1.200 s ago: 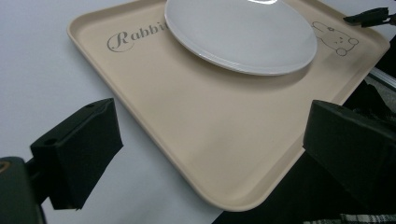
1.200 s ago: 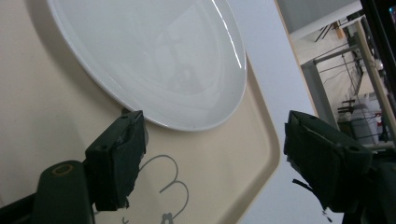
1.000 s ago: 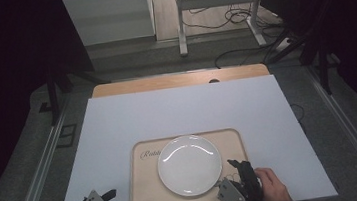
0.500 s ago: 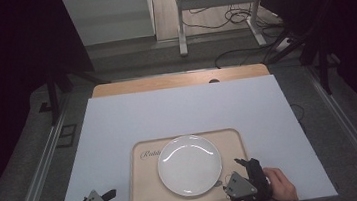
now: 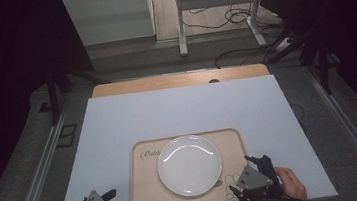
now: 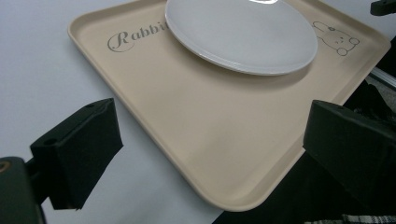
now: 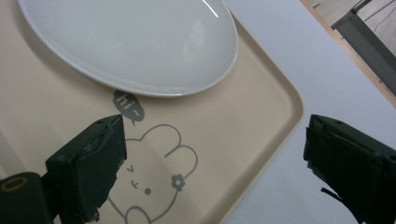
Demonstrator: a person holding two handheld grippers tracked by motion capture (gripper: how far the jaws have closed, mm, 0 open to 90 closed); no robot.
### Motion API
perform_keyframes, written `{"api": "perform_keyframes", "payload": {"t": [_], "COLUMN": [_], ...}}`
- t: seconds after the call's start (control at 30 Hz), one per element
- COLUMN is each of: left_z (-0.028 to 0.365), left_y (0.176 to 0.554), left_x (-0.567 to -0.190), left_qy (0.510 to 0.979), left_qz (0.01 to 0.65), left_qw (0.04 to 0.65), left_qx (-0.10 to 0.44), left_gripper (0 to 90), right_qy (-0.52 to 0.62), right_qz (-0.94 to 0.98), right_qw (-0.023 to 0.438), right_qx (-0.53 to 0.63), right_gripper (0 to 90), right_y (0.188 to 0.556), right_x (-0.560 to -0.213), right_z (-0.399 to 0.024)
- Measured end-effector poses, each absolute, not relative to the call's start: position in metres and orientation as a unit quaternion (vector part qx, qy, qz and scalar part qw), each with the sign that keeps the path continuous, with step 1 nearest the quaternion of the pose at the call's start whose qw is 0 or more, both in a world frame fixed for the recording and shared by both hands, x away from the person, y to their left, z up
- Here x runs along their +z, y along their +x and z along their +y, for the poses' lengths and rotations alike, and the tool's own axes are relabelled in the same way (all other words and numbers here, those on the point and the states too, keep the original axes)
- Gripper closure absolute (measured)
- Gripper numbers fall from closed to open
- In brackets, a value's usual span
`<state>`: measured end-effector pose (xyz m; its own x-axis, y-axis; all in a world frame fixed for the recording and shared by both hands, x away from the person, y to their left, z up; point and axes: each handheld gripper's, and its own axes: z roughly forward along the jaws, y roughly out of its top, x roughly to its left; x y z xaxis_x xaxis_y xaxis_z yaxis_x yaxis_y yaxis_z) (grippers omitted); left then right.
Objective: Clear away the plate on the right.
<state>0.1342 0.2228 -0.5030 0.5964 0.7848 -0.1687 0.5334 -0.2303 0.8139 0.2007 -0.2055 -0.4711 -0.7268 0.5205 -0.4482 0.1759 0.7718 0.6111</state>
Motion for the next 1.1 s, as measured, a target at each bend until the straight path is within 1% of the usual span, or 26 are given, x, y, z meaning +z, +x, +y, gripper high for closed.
{"api": "perform_keyframes", "payload": {"t": [0.67,1.1], "left_z": [0.223,0.223], "left_y": [0.134,0.134], "left_x": [-0.503,-0.503], "left_qy": [0.772,0.772], "left_qz": [0.427,0.427], "left_qw": [0.450,0.449], "left_qx": [0.140,0.140], "left_gripper": [4.1,4.1], "right_qy": [0.268,0.314], "right_qz": [0.868,0.845], "right_qw": [0.288,0.290], "right_qx": [0.304,0.321], "right_gripper": [2.7,1.3], "right_y": [0.202,0.200], "right_x": [-0.467,-0.467], "right_z": [-0.234,-0.254]}}
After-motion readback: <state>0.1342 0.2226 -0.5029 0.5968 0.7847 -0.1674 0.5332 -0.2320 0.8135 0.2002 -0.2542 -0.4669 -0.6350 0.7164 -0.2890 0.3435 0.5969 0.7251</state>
